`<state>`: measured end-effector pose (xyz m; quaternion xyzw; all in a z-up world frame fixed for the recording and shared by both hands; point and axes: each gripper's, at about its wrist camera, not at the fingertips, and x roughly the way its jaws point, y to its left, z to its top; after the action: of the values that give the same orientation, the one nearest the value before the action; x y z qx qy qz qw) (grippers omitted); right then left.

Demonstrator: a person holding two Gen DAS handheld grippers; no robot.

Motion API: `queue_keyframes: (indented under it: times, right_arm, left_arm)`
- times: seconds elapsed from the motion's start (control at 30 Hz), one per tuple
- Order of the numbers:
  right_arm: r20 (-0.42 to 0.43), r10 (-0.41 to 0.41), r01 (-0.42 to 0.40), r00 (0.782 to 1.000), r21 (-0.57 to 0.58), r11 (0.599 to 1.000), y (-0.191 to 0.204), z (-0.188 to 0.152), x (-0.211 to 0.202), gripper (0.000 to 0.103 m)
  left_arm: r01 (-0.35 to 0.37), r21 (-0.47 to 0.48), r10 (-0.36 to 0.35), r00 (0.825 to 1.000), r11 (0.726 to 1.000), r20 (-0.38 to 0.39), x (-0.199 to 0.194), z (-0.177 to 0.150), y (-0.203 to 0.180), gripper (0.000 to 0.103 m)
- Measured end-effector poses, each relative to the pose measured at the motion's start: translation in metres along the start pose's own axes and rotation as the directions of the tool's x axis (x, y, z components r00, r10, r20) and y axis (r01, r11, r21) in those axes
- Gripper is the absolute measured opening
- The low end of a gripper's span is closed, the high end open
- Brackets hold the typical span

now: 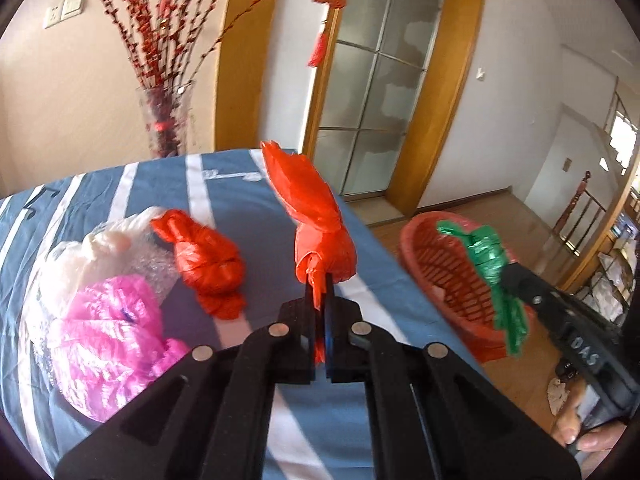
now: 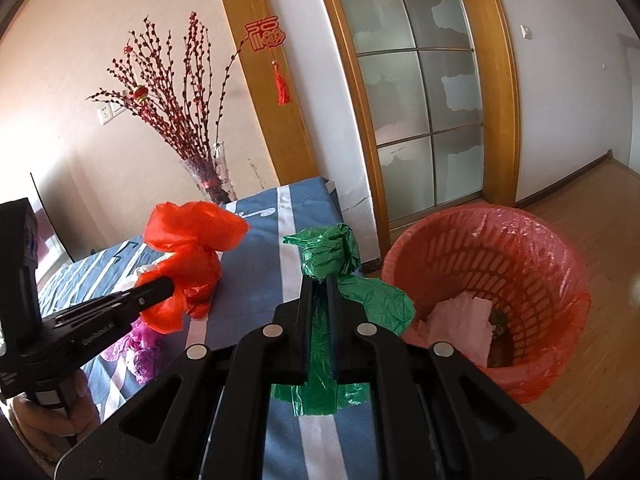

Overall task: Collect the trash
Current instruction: 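Grasp the red bag with the left tool while the right tool carries the green bag, then carry both bags over the basket and open both tools to drop them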

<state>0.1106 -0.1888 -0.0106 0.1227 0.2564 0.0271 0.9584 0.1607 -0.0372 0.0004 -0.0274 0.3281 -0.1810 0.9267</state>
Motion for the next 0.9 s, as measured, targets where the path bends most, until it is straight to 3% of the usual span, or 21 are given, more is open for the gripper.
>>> queue_keyframes:
  times: [0.9]
  right_arm:
    - [0.016, -0.127, 0.125, 0.992, 0.111, 0.986, -0.074, -0.001, -0.018, 0.007]
  left_arm:
    - [0.194, 0.108, -0.189, 0.981, 0.975, -0.051, 0.038, 0.006, -0.101, 0.004]
